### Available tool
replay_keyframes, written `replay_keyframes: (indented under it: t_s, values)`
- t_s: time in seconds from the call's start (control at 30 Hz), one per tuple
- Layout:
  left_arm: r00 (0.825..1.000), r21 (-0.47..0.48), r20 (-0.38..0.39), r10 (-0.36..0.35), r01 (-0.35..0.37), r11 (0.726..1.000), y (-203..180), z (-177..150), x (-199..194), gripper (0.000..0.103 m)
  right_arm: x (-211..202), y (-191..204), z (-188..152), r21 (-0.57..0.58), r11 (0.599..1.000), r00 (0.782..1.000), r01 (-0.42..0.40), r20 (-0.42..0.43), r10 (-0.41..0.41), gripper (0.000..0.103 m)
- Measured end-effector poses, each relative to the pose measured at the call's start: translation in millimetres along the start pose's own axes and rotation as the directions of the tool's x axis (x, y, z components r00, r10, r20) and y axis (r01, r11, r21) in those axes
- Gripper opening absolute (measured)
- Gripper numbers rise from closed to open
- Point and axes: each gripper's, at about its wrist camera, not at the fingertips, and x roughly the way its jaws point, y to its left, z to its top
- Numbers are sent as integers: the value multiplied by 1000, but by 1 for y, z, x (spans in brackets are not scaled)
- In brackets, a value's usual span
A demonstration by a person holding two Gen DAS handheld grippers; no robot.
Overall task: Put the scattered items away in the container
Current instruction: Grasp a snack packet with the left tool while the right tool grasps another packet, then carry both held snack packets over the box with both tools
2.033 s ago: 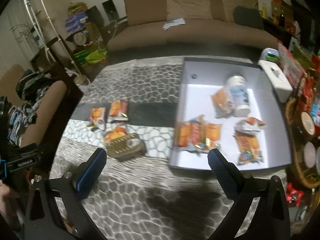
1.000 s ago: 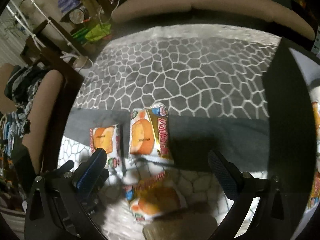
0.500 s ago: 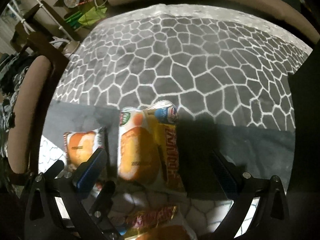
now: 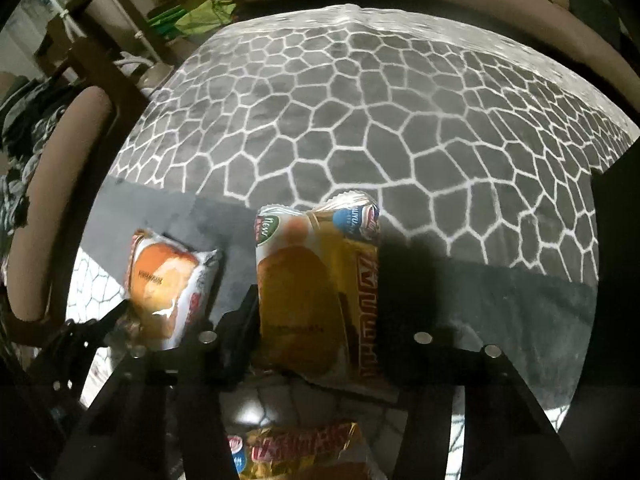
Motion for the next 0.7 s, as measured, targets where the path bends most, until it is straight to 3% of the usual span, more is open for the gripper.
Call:
replay_keyframes:
  t_s: [0.17,0.27,0.47,0.7]
  values:
    - [999,-50,-1,-52,52,997,6,-3,-17,58,-20,1,-7,0,1000,999,-29,17,29,49]
    - [999,-57,9,-40,41,998,9,-7,-32,58,-44,-2,-12,10,999,998,-44,39,44,49]
    - [998,-71,57,-37,41,997,6,-16,-84,58,-97,-9,-23,9,998,995,-54,88,53,49]
    - [993,-40,112,-37,42,998,-25,-20,-151,58,-167,-32,-50,14,999,988,-52,145,49,49]
